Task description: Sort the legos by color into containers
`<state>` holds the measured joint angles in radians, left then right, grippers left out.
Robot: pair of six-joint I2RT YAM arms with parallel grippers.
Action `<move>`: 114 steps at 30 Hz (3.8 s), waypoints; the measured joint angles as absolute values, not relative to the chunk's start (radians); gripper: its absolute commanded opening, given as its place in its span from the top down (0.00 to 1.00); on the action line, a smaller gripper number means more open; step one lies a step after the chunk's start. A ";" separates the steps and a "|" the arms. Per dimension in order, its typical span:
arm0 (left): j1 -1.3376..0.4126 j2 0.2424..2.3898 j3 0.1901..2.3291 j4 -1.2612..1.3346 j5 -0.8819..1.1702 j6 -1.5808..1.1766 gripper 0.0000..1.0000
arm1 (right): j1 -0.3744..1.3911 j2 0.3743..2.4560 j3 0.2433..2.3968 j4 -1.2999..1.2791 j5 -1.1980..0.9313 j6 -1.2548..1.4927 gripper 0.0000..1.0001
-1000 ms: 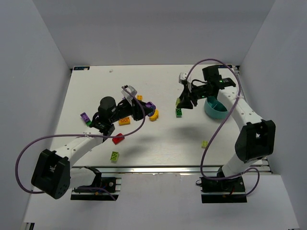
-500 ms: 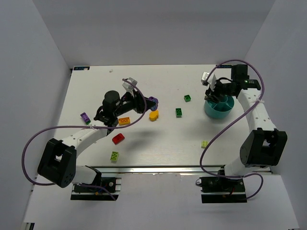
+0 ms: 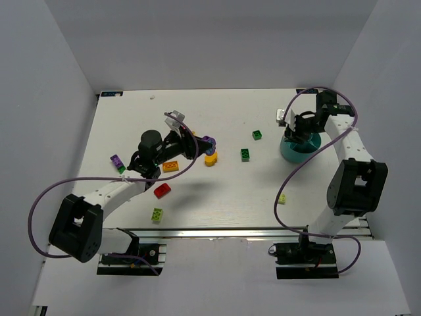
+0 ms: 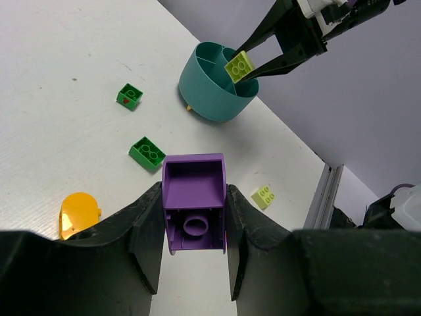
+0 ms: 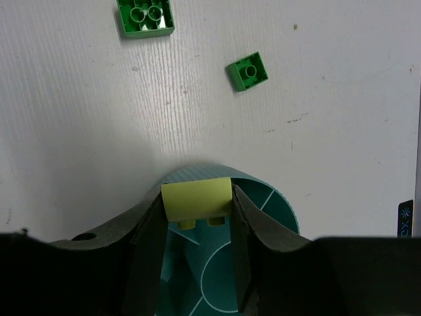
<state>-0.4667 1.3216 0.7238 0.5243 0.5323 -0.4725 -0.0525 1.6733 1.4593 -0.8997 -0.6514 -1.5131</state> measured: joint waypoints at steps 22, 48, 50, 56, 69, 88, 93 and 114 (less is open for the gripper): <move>-0.467 1.314 0.703 0.580 0.508 -0.540 1.00 | -0.099 1.812 1.532 -0.915 -0.632 -1.575 0.56; -0.467 1.359 0.735 0.596 0.505 -0.614 1.00 | 0.037 1.535 1.454 -0.835 -0.708 -0.998 0.17; -0.467 1.360 0.735 0.595 0.504 -0.618 1.00 | 0.126 1.481 1.355 -0.844 -0.649 -0.889 0.22; -0.467 1.359 0.730 0.598 0.500 -0.621 1.00 | 0.289 1.365 1.110 -0.839 -0.443 -0.617 0.11; -0.467 1.272 0.677 0.523 0.454 -0.609 1.00 | 0.304 1.217 0.833 -0.871 -0.359 -1.112 0.14; -0.467 1.195 0.624 0.469 0.403 -0.587 1.00 | 0.315 1.375 0.804 -0.765 -0.209 -1.054 0.24; -0.467 1.202 0.624 0.468 0.403 -0.587 1.00 | 0.332 1.394 0.800 -0.759 -0.186 -1.055 0.28; -0.467 1.202 0.624 0.463 0.399 -0.588 1.00 | 0.336 1.411 0.891 -0.759 -0.233 -1.010 0.94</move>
